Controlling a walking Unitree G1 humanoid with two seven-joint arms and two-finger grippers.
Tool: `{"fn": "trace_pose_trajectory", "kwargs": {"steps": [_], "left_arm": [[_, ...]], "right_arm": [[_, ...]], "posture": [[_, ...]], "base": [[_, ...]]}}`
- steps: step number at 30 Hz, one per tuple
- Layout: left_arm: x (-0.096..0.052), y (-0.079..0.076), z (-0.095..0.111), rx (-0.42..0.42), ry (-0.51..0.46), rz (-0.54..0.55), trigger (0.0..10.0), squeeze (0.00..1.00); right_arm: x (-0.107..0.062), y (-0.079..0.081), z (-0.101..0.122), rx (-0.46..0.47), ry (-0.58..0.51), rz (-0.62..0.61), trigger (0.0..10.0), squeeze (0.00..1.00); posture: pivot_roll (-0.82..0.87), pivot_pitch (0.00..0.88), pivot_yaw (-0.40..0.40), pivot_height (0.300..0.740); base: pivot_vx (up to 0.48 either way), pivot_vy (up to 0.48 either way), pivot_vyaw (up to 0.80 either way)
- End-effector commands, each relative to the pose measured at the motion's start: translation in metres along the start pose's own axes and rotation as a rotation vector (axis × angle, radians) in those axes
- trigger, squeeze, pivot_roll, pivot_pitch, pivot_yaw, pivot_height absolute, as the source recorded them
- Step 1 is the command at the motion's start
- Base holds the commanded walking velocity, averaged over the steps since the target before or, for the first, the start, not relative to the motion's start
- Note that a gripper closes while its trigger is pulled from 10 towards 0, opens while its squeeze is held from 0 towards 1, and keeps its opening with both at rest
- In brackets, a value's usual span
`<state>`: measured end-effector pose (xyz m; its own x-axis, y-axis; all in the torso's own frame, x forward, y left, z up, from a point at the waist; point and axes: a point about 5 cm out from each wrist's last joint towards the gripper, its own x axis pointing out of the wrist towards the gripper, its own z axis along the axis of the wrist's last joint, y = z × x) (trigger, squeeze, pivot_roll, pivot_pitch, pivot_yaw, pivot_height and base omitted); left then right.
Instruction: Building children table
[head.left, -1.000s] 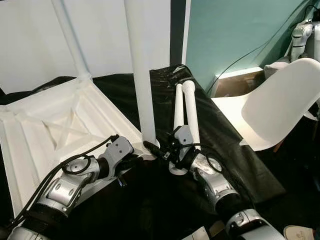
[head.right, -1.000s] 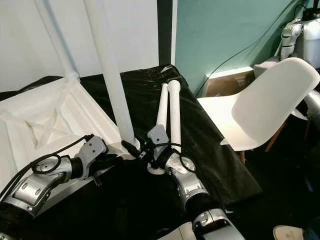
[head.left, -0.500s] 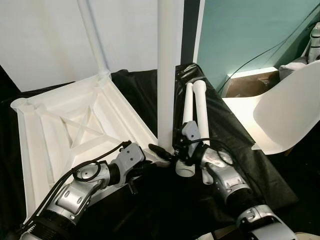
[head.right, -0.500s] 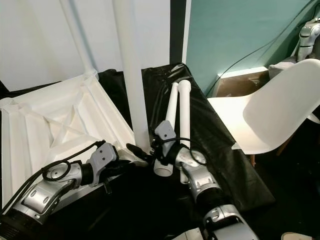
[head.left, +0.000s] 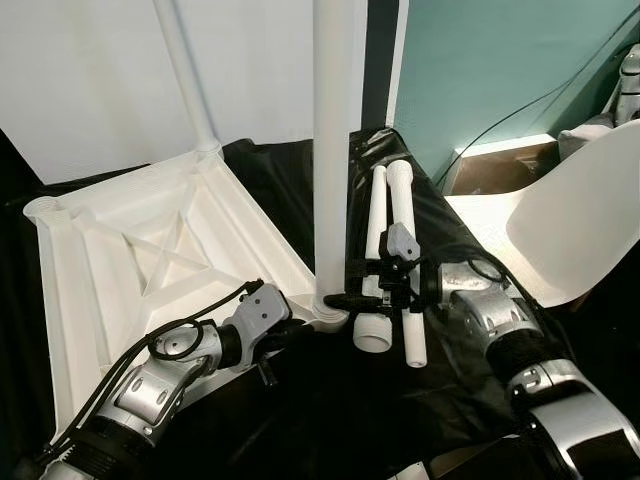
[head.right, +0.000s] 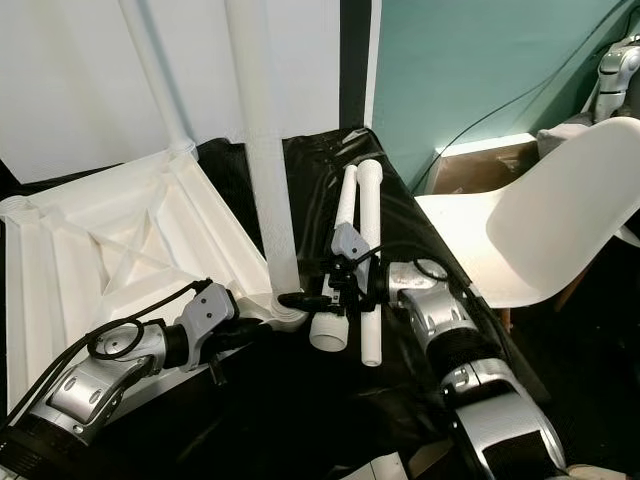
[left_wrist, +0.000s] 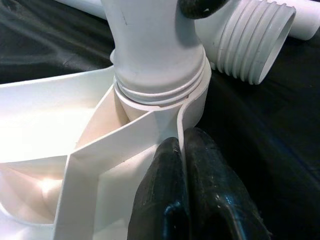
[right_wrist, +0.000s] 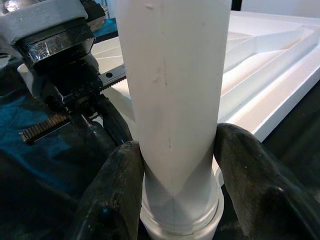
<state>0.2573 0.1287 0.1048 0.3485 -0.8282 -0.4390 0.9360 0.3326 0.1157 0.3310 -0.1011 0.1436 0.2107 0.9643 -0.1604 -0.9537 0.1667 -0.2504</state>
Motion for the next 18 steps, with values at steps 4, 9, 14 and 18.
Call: {"fn": "trace_pose_trajectory", "kwargs": {"steps": [4,9,14,18], "left_arm": [[0.006,-0.026,-0.024,-0.081,0.079,-0.210,10.0,0.00],[0.007,-0.026,-0.024,-0.083,0.077,-0.205,10.0,0.00],[0.006,-0.027,-0.024,-0.085,0.077,-0.203,10.0,0.00],[0.003,-0.025,-0.026,-0.084,0.086,-0.201,10.0,0.00]], "right_arm": [[0.003,-0.002,-0.002,0.040,-0.010,-0.076,0.0,0.00],[0.021,0.010,-0.010,0.078,-0.070,-0.274,0.0,0.00],[0.017,0.028,-0.006,0.068,-0.313,-0.703,0.0,0.00],[0.012,0.030,-0.006,0.045,-0.324,-0.767,0.0,0.00]], "posture": [[0.05,0.000,0.001,0.740],[0.05,0.000,-0.002,0.740],[0.06,0.000,0.002,0.740],[0.06,0.000,0.005,0.740]], "base": [[0.000,0.000,0.00],[0.000,0.000,0.00],[0.000,0.000,0.00],[0.000,0.000,0.00]]}}
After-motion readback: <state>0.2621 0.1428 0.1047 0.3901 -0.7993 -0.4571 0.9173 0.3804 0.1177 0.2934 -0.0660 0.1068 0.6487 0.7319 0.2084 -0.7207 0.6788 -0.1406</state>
